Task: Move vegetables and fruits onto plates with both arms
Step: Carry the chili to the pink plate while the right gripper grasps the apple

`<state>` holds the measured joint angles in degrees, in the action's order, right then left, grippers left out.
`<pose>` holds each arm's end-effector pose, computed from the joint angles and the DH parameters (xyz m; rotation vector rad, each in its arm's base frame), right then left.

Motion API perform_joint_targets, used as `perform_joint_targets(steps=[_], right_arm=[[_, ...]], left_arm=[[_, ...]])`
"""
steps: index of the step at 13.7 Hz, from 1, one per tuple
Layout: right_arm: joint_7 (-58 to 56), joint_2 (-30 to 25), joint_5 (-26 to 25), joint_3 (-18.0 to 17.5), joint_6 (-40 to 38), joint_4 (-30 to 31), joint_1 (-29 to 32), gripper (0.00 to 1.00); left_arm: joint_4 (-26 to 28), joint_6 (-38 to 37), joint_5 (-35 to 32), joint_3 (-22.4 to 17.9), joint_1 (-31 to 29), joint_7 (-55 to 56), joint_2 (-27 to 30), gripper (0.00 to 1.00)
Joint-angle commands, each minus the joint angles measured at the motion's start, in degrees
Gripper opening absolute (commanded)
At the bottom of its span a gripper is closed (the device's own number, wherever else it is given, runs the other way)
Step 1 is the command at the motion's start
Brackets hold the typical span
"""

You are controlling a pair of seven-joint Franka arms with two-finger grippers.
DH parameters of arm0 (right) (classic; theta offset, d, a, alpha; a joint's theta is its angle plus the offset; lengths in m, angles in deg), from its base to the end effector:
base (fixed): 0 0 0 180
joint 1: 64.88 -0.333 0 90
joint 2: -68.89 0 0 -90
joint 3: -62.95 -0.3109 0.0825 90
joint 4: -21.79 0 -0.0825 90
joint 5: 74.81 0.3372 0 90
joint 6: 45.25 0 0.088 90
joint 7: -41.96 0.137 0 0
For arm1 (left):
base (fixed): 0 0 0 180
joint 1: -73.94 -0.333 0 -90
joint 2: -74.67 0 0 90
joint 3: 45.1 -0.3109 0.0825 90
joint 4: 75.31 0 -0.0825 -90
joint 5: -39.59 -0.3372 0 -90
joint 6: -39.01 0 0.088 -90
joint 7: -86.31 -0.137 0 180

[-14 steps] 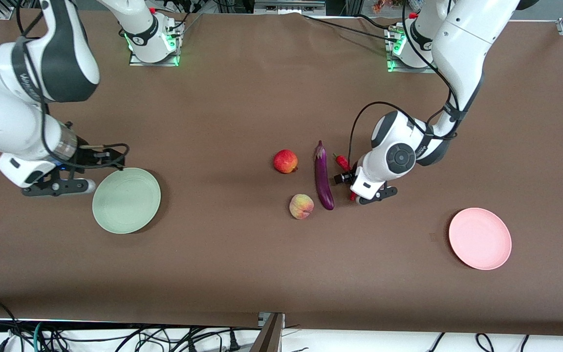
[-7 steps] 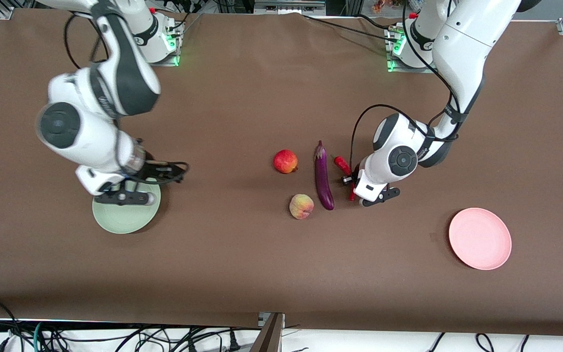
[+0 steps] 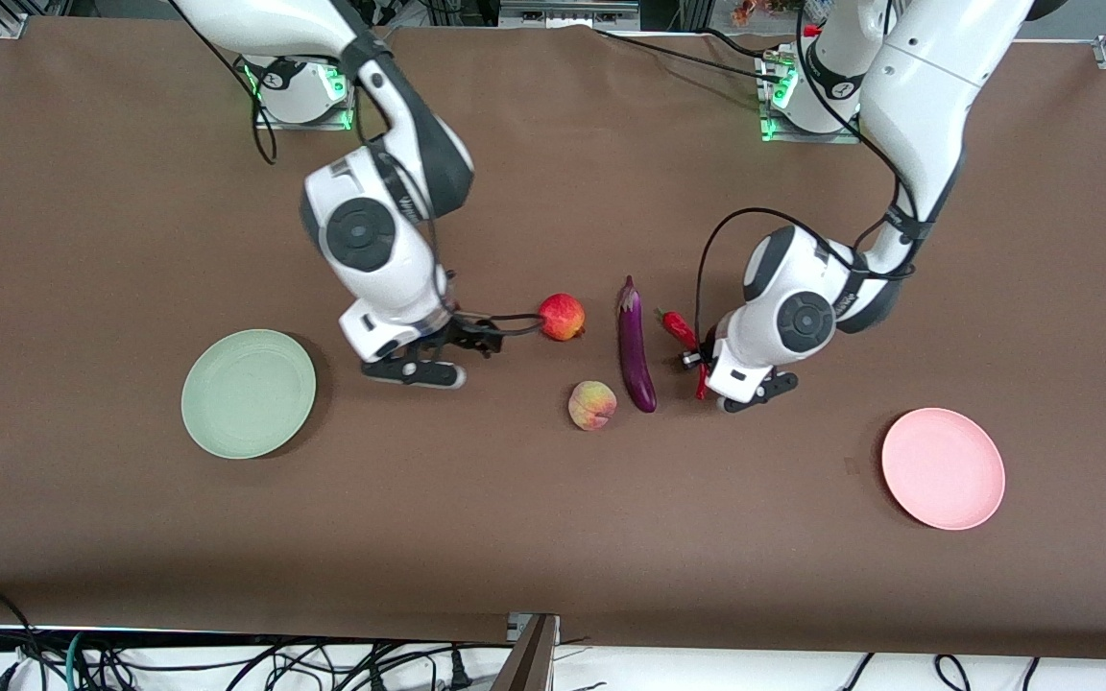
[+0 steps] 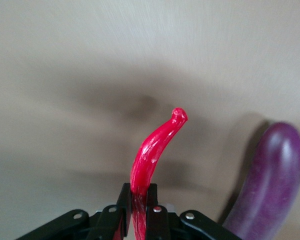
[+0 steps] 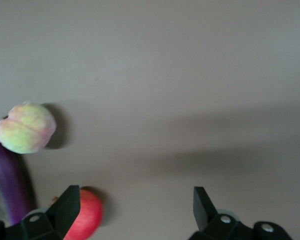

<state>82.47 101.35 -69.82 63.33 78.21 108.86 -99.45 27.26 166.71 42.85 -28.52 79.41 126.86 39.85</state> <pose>0.5488 0.3806 0.3262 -3.0346 0.2352 -0.0177 0.5596 -0.2192 0.2130 2.9587 0.5974 -0.3557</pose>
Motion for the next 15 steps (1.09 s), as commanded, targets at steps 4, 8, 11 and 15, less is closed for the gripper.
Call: perform_joint_targets(steps=[4,8,11,15], right_arm=[[8.6,7.1,0.7,0.7,7.9,-1.3,-7.7,1.0],[8.9,8.8,0.8,0.7,9.9,-1.3,-9.6,1.0],[8.9,10.2,0.8,0.7,11.2,-1.2,-10.6,1.0],[8.9,11.8,0.6,0.7,13.7,-1.2,-11.4,1.0]], left_arm=[[-11.6,-13.1,-1.5,0.0,-11.9,-18.2,1.7,0.0],[-14.9,-13.3,-10.4,-5.0,-15.7,-37.6,-1.6,0.0],[-22.9,-12.8,-11.3,-10.5,-15.7,-51.6,-7.8,0.0],[-26.7,-7.6,-11.2,-14.3,-16.1,-59.8,-13.3,0.0]])
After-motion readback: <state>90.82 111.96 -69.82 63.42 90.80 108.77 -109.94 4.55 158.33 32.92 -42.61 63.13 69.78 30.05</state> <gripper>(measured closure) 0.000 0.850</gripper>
